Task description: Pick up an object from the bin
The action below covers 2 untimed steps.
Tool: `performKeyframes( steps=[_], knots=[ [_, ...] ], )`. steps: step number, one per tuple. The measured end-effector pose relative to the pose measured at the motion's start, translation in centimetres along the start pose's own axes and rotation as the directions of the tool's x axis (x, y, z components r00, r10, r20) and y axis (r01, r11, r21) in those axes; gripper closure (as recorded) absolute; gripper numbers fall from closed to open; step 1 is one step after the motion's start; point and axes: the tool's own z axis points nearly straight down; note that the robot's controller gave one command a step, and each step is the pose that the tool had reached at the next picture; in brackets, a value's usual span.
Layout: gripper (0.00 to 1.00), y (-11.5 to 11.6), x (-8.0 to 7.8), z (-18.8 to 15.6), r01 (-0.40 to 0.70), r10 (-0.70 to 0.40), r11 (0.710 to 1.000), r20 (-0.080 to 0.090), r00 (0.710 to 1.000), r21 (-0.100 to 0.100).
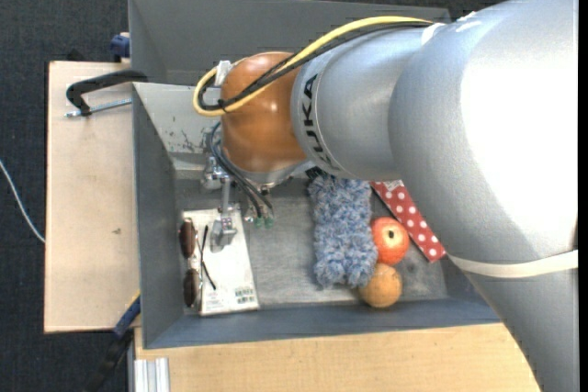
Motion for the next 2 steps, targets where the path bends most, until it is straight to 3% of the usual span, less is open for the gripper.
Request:
performKeyframes(
  steps=[1,2],
  knots=[
    [0.0,0.0,0.0,0.0,0.0,0.0,1.0,0.0,1.0,0.0],
    [1.0,1.9,-0.4,0.0,0.225,-0.225,0.974,0.002,0.974,-0.002]
  ],
)
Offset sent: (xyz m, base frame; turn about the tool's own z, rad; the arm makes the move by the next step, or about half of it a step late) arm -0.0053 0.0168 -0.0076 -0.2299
